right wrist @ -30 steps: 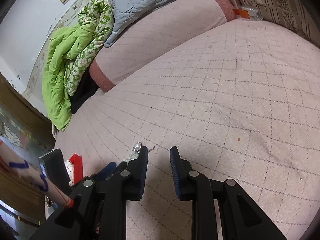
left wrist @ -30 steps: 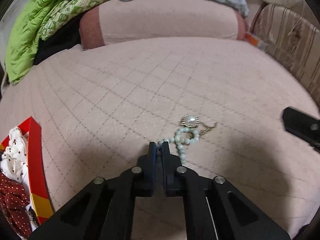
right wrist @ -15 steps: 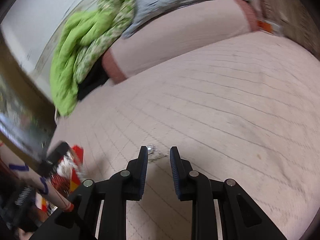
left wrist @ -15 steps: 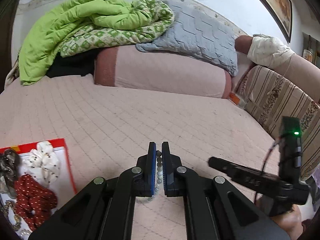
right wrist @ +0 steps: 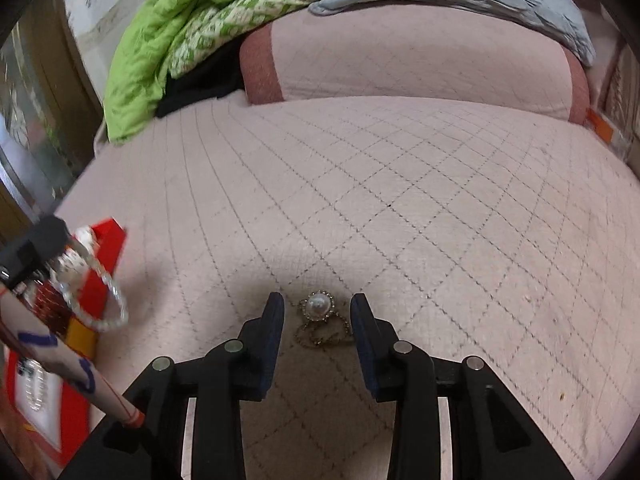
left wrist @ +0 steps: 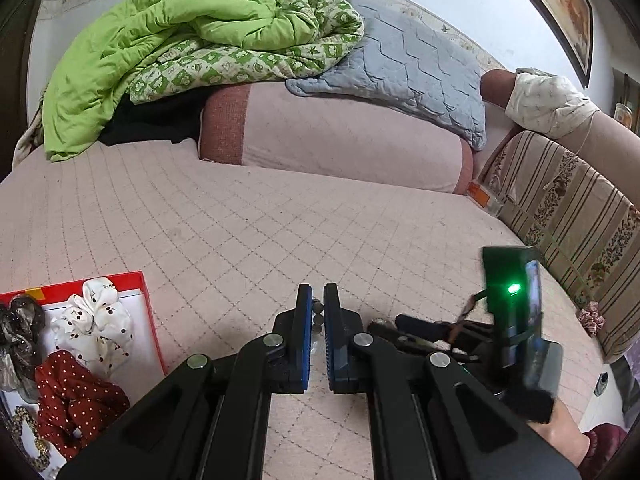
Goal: Organize jewelry
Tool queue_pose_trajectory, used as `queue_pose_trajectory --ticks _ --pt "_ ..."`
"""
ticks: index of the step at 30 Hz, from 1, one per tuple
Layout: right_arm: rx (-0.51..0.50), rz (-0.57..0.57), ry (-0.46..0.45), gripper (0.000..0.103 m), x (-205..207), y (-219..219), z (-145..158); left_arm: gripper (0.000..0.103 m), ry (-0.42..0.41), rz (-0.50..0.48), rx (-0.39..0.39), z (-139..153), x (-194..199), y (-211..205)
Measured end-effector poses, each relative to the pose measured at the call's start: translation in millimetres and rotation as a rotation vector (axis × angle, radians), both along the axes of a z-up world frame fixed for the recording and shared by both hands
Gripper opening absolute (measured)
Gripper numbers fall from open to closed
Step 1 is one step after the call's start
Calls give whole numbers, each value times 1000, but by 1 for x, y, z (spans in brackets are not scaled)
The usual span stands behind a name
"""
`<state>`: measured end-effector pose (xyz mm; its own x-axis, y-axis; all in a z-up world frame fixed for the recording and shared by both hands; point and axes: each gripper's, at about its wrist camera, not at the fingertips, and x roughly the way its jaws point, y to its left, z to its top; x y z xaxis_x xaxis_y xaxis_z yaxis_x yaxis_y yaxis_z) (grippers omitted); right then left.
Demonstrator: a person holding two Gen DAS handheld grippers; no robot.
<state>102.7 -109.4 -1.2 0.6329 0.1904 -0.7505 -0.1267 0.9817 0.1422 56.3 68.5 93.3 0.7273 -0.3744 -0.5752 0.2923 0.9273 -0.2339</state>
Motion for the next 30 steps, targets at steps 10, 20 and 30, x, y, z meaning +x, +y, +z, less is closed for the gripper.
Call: queue_pose_trajectory --ticks 10,20,30 --pt "-93 2 26 2 6 3 -8 5 7 1 12 -4 2 -1" --pt "-9 -30 -86 2 -15 -8 24 5 -10 12 16 -1 -4 0" --pt "168 -21 -207 2 -44 -17 58 5 -27 12 26 6 -18 2"
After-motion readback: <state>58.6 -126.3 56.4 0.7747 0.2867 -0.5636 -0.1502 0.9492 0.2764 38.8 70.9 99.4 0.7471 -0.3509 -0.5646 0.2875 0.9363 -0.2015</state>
